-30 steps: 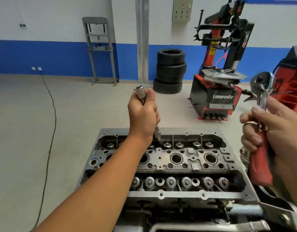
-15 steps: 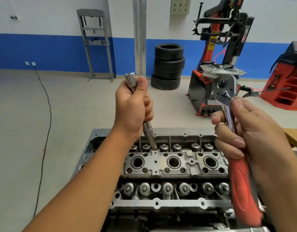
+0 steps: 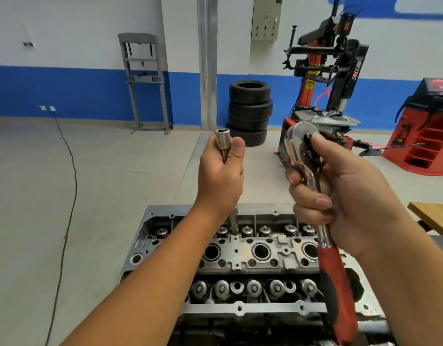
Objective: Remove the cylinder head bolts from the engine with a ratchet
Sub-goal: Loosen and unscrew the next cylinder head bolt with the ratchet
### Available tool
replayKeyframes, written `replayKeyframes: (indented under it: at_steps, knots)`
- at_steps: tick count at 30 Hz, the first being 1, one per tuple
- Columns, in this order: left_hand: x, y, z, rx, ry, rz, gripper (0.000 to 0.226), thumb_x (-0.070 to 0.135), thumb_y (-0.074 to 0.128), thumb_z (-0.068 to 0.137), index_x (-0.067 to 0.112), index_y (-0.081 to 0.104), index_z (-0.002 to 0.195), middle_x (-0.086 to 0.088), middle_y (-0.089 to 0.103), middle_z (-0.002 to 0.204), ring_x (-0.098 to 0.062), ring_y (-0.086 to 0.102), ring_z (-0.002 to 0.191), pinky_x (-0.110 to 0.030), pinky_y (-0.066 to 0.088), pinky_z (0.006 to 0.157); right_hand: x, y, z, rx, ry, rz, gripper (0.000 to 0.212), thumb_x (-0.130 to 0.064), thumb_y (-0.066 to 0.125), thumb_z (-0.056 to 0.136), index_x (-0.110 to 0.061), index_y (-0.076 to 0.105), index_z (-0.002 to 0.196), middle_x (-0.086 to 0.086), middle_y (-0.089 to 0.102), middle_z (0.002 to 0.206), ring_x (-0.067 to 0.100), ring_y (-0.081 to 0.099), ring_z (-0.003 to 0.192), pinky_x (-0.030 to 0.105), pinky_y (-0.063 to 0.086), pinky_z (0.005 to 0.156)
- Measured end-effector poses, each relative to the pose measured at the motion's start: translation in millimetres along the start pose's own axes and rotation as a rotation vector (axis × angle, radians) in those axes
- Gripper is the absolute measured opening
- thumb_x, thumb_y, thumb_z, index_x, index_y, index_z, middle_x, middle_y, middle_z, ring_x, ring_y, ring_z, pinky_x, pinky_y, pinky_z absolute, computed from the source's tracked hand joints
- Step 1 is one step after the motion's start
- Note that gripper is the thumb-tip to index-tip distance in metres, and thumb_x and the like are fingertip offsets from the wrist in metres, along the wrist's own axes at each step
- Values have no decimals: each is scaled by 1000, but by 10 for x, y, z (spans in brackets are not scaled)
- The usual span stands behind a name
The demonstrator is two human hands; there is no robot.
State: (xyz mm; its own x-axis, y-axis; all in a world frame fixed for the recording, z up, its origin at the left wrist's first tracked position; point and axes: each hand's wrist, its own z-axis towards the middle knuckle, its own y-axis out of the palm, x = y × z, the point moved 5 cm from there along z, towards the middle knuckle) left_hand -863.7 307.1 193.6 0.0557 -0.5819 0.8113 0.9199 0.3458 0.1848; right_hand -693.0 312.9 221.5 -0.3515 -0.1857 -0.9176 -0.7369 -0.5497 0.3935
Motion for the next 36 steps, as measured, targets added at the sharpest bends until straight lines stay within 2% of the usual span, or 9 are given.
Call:
replayKeyframes:
  at_steps: [2,7,13,17,20,24,27,31,36]
  knots:
    - [-4,39,-17,-97,-19,-60,23,56,50,98,41,54,81,11,39,57,-5,33,44,-18,31,41,-114,96,4,-23,22,-43,38,-42,52,100,-10,57,81,7,50,65,8,29,34,15,23,33]
    - [1,126,16,-261,-112,-137,52,69,41,92,17,38,86,2,31,63,-9,25,48,-20,26,41,-595,309,76,-115,77,-246,35,-39,47,101,-10,50,83,10,51,62,9,30,31,13,25,33]
    - [44,301,-106,-512,-161,-183,64,87,46,82,23,40,73,8,31,57,-8,24,45,-19,22,41,-833,484,155,-134,174,-417,30,-43,53,98,-15,51,89,8,50,61,10,31,32,14,26,32]
    - [86,136,-41,-438,-278,-315,71,90,52,71,23,32,70,8,28,51,-7,23,41,-19,18,41,-795,553,179,-130,223,-470,29,-43,57,98,-16,52,88,7,51,62,10,33,34,16,25,32]
    - [74,22,-40,-425,-342,-376,69,87,41,79,20,32,64,6,26,48,-9,21,41,-25,15,44,-794,536,177,-121,236,-455,28,-41,57,98,-15,49,91,7,52,64,9,33,34,17,25,31]
    - [139,98,-122,-521,-309,-258,56,65,43,91,17,35,63,2,28,51,-18,22,48,-30,24,49,-762,526,173,-131,252,-412,24,-40,55,100,-17,49,95,7,52,65,10,34,34,17,27,30]
    - [203,124,-78,-454,-303,-281,43,52,51,92,17,47,67,2,31,55,-17,21,51,-33,17,51,-755,506,186,-127,259,-420,26,-39,55,101,-16,49,91,7,52,66,10,33,34,16,26,31]
    - [187,145,-69,-377,-262,-301,55,71,46,86,16,50,82,1,25,65,-16,15,56,-35,11,53,-728,492,229,-164,313,-429,32,-42,53,102,-13,47,91,6,51,65,8,33,34,16,27,30]
    - [148,233,-157,-391,-204,-306,55,74,52,85,19,57,86,4,28,65,-11,20,54,-29,13,49,-658,527,334,-249,350,-579,35,-44,52,103,-12,50,90,6,52,69,8,30,34,16,27,31]
